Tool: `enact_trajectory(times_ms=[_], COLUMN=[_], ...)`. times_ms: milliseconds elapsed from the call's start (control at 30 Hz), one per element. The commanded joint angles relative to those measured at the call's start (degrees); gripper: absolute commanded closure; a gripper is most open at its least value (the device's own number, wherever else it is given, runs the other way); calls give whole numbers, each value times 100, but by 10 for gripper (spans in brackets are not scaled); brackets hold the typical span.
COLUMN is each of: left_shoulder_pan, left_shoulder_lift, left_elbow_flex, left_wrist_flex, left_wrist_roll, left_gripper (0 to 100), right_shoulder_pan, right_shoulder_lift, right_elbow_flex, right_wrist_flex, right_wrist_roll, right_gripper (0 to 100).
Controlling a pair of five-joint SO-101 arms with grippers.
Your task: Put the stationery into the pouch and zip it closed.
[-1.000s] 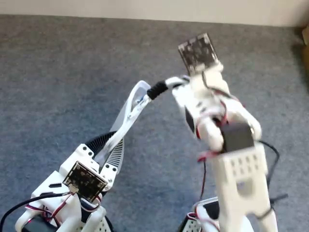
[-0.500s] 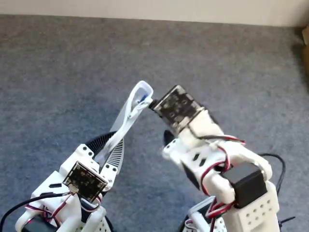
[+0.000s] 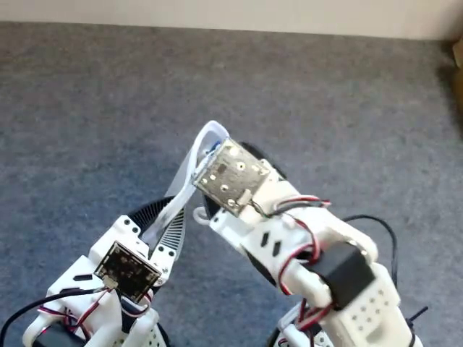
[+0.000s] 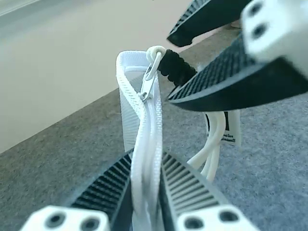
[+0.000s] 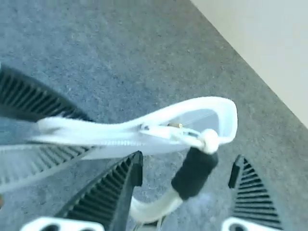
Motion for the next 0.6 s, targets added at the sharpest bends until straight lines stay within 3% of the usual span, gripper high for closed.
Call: enact_trajectory(times_ms=[0,100,300,400,567], left_shoulder_pan=[57,57,57,66,66], left_shoulder_lift=[-31,-31,-31,-31,-31], left_elbow_flex=[101,101,101,101,101], left_wrist_flex=[167,167,167,167,167], left_wrist_roll=[-9,-9,-9,-9,-9], left_gripper=[995,995,995,995,995], right_shoulder_pan=[-40,145,629,778,1279], right_shoulder_lift=[-40,-48,-84,-84,-31], right_elbow_flex=[154,171,180,180,171], right_wrist_flex=[-462,-620,-813,-813,-1270], right_wrist_roll=[88,88,70,70,-132], right_gripper=[780,873,916,998,992])
